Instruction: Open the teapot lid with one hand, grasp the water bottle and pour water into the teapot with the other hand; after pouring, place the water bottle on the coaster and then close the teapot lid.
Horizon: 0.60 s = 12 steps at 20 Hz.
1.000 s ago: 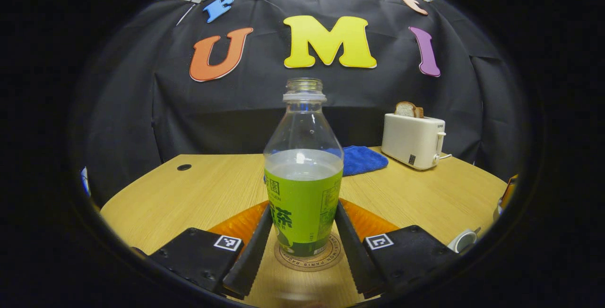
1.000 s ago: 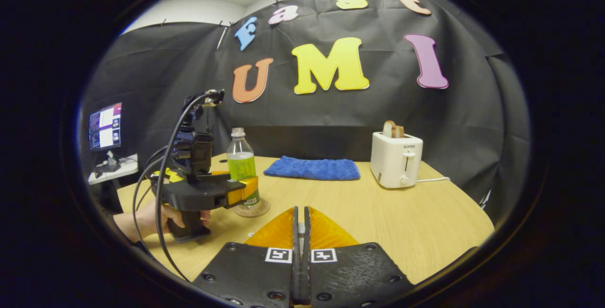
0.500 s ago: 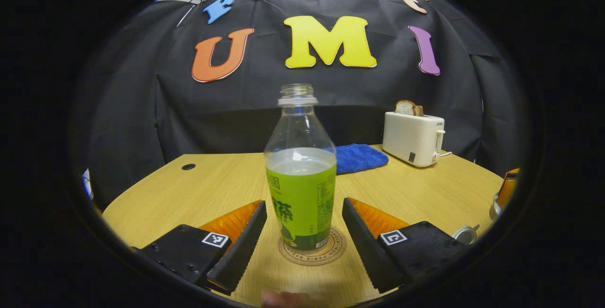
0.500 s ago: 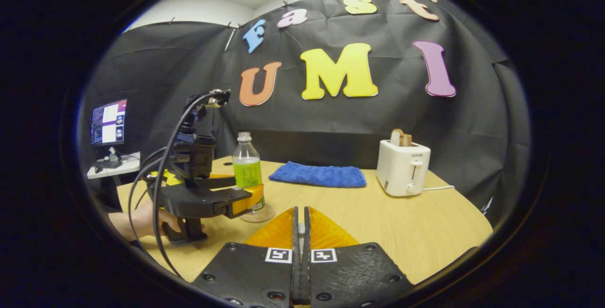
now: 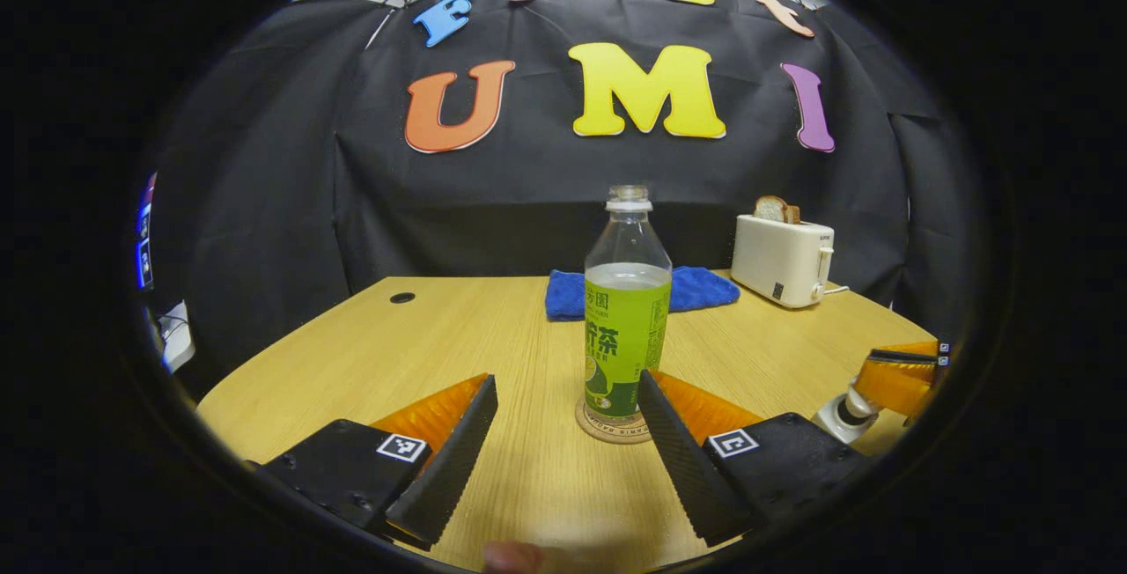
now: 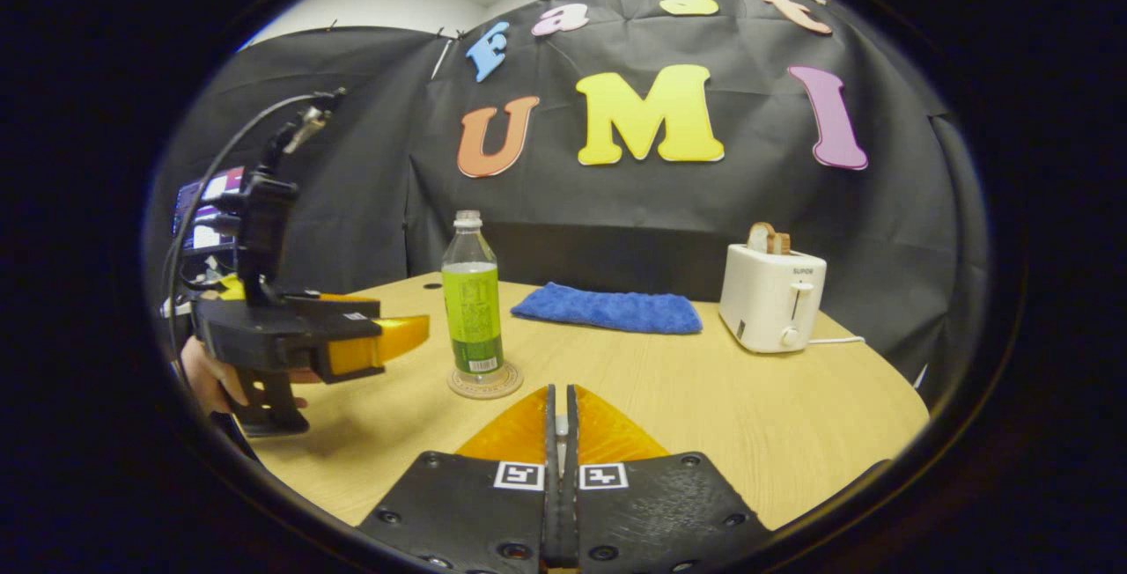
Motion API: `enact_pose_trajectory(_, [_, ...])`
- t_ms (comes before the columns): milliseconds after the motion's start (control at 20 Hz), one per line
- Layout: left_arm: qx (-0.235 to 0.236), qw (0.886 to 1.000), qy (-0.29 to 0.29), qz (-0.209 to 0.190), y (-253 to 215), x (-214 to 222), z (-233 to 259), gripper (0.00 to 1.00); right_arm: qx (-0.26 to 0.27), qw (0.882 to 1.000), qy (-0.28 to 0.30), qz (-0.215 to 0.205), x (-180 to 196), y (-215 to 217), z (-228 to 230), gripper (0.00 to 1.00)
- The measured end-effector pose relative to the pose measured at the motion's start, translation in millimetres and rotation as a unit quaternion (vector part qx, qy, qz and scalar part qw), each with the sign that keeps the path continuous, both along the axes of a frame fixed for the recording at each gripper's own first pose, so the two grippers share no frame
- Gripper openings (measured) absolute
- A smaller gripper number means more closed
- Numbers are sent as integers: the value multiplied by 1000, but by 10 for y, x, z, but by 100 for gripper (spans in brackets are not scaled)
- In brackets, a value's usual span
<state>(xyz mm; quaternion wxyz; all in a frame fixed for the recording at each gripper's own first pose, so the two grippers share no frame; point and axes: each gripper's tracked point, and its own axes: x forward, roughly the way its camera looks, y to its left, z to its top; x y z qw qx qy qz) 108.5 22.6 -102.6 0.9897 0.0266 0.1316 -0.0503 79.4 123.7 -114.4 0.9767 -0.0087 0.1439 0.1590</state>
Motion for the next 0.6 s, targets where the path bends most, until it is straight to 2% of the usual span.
enact_pose_trajectory(300, [-13,999,-29,15,150,-259,240,99,-11,1000,-5,1,-37,33,-60,0])
enact_pose_trajectory(600, [-16,999,-34,25,215,-406,287,100,-10,1000,-2,-8,-38,5,-126,0])
